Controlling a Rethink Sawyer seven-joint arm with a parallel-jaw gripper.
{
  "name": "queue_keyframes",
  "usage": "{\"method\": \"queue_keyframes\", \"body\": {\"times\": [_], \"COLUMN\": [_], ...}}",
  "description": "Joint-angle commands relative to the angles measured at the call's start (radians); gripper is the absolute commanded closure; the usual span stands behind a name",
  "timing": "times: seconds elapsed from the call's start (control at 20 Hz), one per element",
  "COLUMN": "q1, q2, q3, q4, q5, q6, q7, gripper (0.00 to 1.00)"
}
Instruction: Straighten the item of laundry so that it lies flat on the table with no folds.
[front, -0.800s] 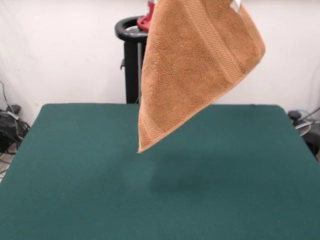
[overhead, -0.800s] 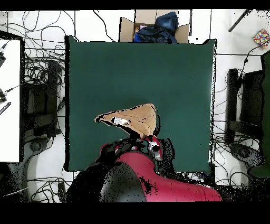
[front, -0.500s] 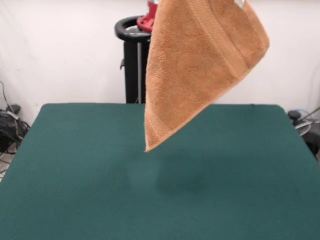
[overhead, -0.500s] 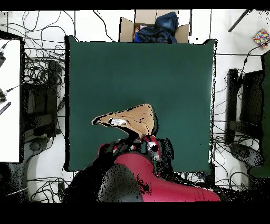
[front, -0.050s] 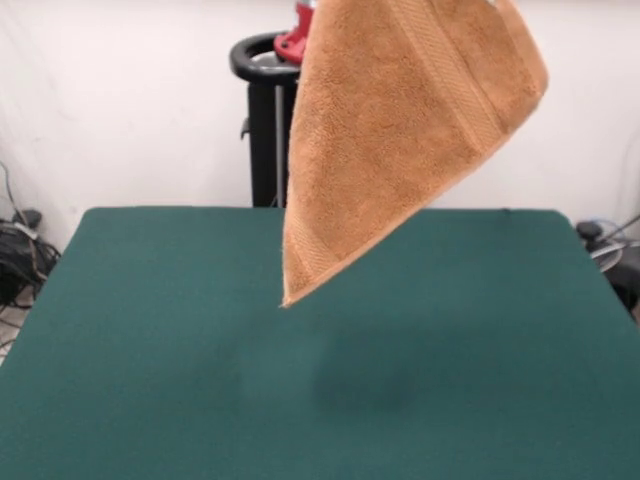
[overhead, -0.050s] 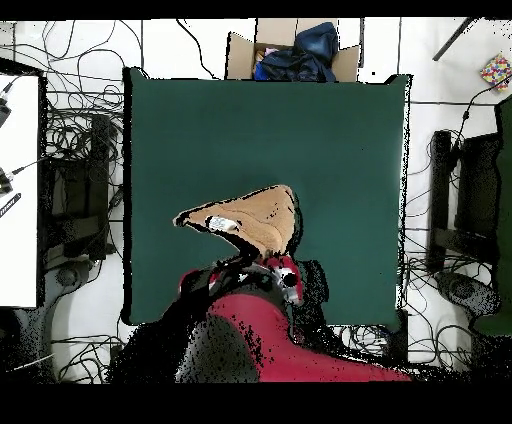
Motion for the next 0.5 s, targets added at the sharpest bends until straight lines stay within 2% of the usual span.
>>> {"method": "queue_keyframes", "body": {"times": [0.05, 0.5], "q1": [0.073, 0.180], "q2": [0.000, -0.040], "q3": [-0.084, -0.164], "q4": [0.060, 0.116], "q5": [0.016, 0.009], "q6": [0.062, 0.060], "q7": [0.314, 0.402], "gripper": [1.00, 1.00]}}
